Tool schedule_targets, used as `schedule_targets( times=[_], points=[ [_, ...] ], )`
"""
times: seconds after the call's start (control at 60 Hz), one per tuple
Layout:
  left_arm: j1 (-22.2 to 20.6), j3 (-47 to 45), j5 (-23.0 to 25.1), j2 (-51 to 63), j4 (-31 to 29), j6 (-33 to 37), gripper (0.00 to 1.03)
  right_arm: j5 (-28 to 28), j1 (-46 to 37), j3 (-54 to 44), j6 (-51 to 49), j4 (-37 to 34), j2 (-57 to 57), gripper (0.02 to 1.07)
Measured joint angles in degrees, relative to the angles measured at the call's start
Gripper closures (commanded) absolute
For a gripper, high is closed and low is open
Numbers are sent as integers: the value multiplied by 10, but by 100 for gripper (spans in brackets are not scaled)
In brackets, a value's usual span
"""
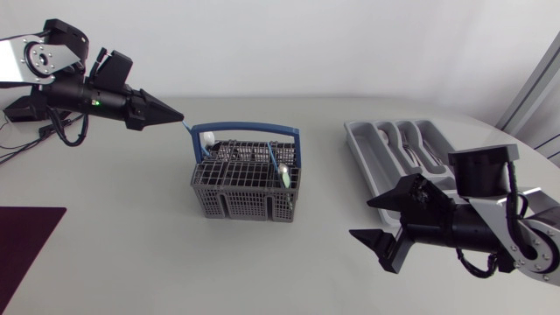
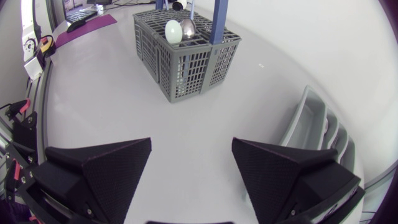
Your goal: Unload the cutlery basket into the drawer organizer.
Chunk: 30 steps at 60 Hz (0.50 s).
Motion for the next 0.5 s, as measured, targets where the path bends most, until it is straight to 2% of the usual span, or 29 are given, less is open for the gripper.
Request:
schedule_targets(
  times=[0.5],
  points=[
    [43,73,15,-32,-75,11,93,0,8,0,0,-38,-54,14]
  ],
)
